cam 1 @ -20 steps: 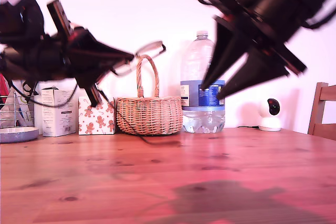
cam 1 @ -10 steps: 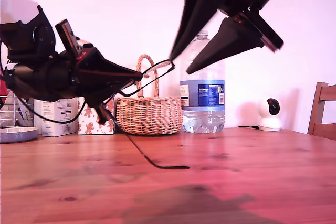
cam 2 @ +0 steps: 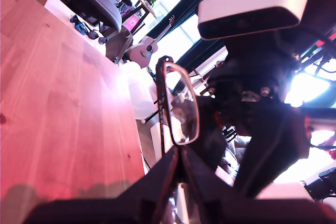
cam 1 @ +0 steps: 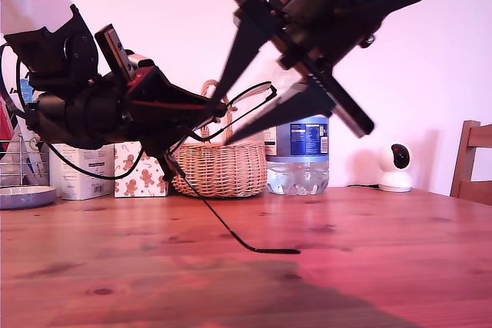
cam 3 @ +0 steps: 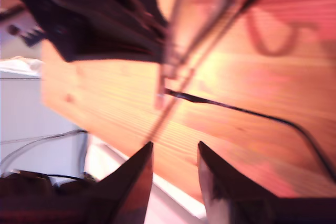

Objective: Pick up the glasses and open them, then place them back on the table

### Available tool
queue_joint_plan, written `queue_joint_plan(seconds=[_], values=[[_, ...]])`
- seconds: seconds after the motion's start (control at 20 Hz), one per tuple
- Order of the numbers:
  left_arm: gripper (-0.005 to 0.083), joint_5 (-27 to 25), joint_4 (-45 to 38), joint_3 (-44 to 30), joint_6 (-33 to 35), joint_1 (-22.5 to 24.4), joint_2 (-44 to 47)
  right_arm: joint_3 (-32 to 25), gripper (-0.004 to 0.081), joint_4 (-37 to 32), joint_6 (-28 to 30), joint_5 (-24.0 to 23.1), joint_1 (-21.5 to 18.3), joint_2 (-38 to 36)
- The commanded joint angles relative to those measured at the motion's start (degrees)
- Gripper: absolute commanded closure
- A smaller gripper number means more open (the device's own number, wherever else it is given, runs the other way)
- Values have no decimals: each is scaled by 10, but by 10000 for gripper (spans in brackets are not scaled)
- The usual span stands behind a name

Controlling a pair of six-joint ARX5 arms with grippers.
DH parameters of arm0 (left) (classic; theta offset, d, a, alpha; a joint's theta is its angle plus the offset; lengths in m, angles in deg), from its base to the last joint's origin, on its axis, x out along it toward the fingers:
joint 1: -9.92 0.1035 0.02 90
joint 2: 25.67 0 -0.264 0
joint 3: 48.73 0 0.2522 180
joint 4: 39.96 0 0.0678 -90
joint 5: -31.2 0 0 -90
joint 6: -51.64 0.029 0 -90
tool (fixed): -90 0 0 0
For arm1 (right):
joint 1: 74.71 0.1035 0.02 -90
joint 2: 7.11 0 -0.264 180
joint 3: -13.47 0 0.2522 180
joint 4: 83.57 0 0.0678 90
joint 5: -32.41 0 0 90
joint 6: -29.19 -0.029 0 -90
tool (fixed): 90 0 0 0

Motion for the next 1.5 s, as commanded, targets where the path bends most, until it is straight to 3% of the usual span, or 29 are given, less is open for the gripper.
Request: queue_joint_plan(seconds=[0.0,0.35,0.65,1.1,1.45], values=[[795,65,-2,-1,6,0,-8,4,534,-21,-14,11,-1,3],[795,64,-2,-1,5,-2,-8,4,535,-46,-27,51,0,41],[795,64,-2,-1,5,-2,-8,4,543,-59,-28,55,-2,52],[795,63,-2,-1,3,-4,-8,4,781,-63,-26,29,-4,52],[795,63,-2,-1,-14,-4,-8,4,783,-33,-8,10,-4,52]])
